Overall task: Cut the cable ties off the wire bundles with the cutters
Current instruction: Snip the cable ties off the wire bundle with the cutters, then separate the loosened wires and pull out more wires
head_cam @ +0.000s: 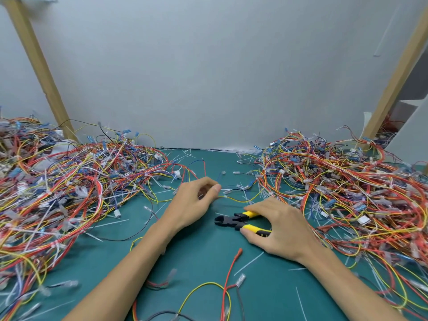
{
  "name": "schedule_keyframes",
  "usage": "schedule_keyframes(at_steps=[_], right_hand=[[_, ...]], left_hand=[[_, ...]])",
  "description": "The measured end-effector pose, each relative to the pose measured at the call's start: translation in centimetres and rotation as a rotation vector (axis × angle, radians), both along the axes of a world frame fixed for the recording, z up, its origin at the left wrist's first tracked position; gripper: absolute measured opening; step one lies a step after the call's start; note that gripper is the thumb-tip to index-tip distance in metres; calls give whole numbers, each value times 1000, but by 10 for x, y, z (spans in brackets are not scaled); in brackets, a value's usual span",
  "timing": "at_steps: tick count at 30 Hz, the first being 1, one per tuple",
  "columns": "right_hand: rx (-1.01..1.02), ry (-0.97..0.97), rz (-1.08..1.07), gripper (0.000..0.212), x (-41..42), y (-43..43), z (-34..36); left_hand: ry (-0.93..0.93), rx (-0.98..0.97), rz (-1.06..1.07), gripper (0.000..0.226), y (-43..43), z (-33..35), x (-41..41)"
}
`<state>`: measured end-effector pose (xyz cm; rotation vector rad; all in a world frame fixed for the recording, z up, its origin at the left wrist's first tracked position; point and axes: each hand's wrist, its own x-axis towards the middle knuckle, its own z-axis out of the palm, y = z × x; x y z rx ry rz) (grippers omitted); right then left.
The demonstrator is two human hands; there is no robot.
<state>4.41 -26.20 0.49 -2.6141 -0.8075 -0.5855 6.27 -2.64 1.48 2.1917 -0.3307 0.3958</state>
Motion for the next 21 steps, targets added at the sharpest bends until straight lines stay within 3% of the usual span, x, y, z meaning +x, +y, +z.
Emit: schedule_keyframes(at_steps=[6, 8, 10, 12, 16, 18, 21], right_hand=[[117, 21, 53, 39, 4, -2, 1], [183, -10, 26, 30, 5, -2, 1], [233, -25, -11, 22, 8, -3, 0], [272, -31, -39, 19, 10, -4, -2], [299, -38, -56, 22, 11, -5, -4], [306, -61, -56, 20, 10, -4, -3], [302, -71, -58, 16, 10, -5, -3]], left_hand=[[-144, -58, 20, 22, 10, 49, -2], [-286, -53, 139, 15, 18, 66, -4], [-373, 70, 280, 8, 29, 79, -6], [-177, 292, 321, 9, 38, 85, -7], [434, 831, 179, 30, 36, 74, -10], [515, 830, 139, 31, 29, 63, -11], [573, 588, 145, 34, 26, 51, -6]])
